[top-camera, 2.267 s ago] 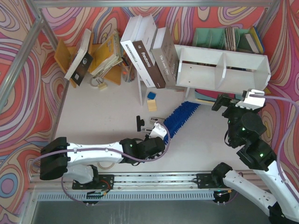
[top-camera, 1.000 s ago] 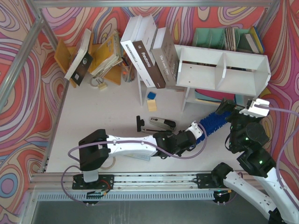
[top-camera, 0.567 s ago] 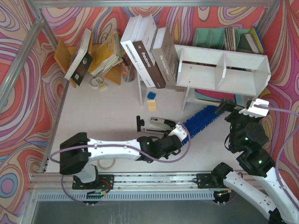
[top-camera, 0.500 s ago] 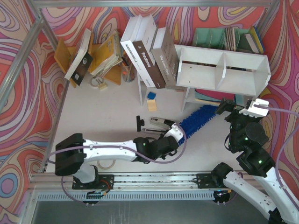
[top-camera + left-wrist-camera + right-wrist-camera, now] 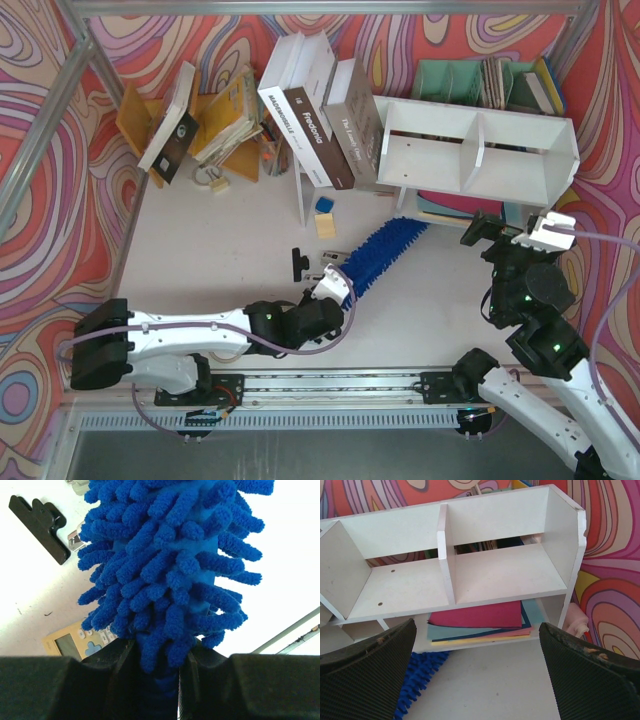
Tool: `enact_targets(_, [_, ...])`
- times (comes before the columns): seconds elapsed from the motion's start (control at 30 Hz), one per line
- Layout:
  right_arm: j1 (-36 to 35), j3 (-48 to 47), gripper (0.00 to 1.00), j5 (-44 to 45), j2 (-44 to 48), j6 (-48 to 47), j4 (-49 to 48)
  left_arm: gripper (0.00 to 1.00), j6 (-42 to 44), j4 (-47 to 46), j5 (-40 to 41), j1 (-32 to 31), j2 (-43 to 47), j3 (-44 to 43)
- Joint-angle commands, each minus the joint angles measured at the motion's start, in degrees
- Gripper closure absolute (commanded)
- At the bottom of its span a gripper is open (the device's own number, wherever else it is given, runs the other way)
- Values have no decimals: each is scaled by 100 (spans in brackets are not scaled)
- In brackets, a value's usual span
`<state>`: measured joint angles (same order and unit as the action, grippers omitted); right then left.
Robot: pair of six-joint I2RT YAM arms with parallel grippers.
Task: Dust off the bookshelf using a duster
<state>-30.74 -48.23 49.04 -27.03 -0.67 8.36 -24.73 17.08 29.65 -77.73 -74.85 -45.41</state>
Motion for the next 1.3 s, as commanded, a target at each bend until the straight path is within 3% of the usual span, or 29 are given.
enact_targets(0.0, [-9, 83, 1, 10, 120, -100, -236, 100, -227, -187, 567, 78, 203, 53])
enact_targets(0.7, [-2, 128, 1, 19, 132, -127, -283, 100, 1238, -1134, -695, -49, -2151, -2190])
enact_targets(0.97, [-3, 119, 1, -12, 88, -118, -269, 100, 1523, -1017, -1105, -53, -3045, -3209])
enact_targets(1.27, [-2, 150, 1, -16, 101, -150, -310, 100, 1388, -1027, -840, -45, -2704, -2734])
